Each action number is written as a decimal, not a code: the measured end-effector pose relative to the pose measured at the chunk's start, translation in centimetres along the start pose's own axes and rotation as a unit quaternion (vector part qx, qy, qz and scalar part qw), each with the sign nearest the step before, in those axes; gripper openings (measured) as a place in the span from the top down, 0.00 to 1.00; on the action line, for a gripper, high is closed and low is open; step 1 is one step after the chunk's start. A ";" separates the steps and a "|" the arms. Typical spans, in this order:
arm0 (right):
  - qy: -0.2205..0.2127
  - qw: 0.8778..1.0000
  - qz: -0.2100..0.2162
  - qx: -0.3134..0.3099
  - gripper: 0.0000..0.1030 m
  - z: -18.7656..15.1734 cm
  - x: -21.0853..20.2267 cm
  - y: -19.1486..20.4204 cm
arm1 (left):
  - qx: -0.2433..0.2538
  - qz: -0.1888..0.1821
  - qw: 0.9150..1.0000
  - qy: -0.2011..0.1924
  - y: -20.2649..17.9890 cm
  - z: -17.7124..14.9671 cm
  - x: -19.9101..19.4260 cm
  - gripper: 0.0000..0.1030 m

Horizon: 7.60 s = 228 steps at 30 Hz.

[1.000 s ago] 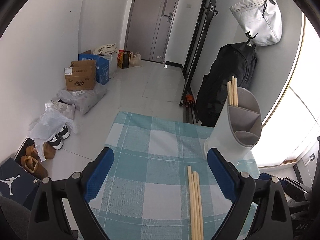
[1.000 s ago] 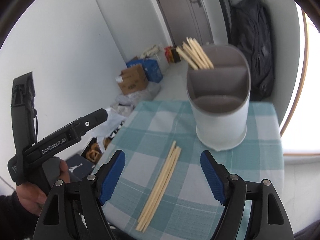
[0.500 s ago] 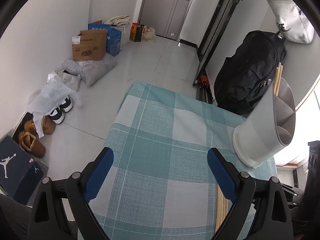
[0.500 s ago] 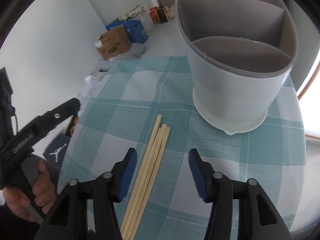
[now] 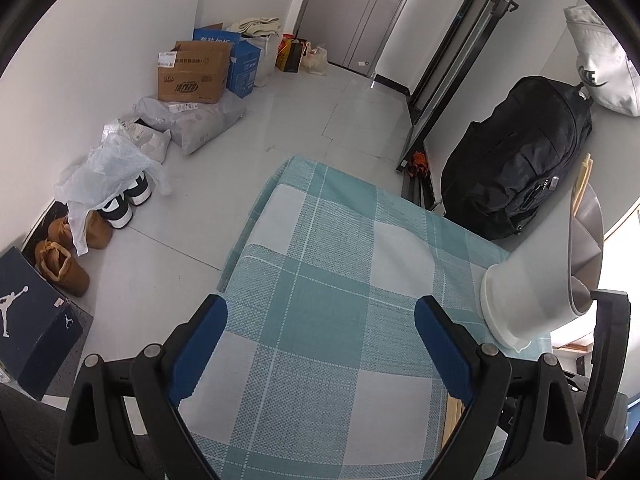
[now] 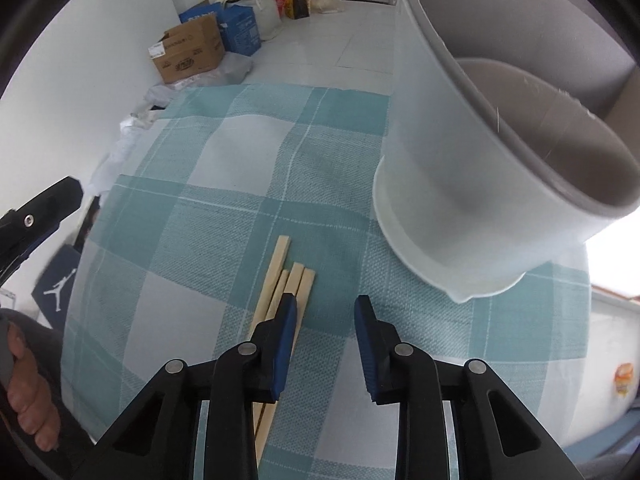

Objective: Organize utensils
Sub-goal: 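Lower the right tool onto the bundle and grasp one chopstick, then grasp a chopstick with the left tool while the right tool holds its chopstick, then lift both held chopsticks and carry them over the white holder, then open both tools to drop the chopsticks into the holder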

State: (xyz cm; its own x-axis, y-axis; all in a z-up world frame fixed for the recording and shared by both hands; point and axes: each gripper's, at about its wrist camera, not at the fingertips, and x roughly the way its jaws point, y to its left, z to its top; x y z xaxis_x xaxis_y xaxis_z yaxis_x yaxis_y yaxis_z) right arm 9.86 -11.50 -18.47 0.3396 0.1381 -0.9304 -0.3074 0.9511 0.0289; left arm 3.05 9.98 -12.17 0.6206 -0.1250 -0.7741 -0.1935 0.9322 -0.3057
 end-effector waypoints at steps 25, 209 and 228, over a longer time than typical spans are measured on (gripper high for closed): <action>0.010 0.999 0.003 0.031 0.95 0.9 0.1 0.1 | -0.033 -0.004 0.999 0.009 1.8 0.5 0.1 0.11; -0.268 0.945 0.185 -0.005 0.92 13.2 -17.4 -13.2 | 0.081 -0.223 0.971 0.033 -18.4 12.2 -2.2 0.90; -0.306 0.932 0.186 0.060 0.53 8.2 -21.9 -13.9 | 0.066 -0.188 0.980 -0.025 -16.3 11.4 -7.8 0.46</action>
State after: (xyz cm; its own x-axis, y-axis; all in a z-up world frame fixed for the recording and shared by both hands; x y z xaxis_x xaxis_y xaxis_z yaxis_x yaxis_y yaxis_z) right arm 14.01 -25.48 4.49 0.6842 0.5613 -0.4656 -0.4160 0.8248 0.3830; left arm 10.00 -0.41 5.21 0.6665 -0.4546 -0.5909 0.1542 0.8595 -0.4873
